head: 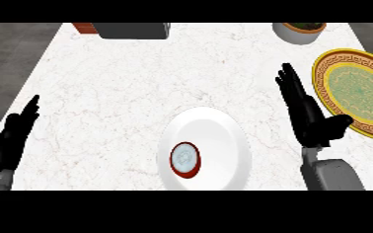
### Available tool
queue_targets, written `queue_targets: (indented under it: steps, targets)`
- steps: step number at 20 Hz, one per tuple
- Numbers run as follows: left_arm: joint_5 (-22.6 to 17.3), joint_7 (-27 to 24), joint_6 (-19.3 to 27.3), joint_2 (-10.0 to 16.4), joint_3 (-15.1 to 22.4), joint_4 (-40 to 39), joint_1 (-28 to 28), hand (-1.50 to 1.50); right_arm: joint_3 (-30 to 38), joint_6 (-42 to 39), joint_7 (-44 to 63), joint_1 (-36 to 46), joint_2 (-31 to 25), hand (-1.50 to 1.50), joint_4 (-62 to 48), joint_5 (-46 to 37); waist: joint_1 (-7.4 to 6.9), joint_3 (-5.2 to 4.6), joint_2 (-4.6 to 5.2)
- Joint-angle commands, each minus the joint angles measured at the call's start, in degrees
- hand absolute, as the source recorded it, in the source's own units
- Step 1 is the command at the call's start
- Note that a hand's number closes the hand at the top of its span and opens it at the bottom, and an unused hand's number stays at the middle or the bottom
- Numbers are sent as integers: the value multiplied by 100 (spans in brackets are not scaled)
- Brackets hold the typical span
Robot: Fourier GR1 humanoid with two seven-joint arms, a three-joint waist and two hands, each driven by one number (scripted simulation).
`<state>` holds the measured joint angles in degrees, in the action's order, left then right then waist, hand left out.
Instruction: Pick the can from the plate and place it in the plate
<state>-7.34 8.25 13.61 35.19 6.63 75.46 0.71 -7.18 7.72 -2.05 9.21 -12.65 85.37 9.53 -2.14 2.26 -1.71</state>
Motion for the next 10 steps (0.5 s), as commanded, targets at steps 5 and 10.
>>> queue_targets:
  steps: [5,10]
  targets:
    - [-412,-185,-311,-656,211,589,857,0,-1592,-2347,84,1350,481,150,-69,678,-357,-221,288]
    - [-669,-225,-335,-1197,293,482,989,0,-1379,-2099,-1632,1655,656,-150,-1101,-14,-73,-213,305]
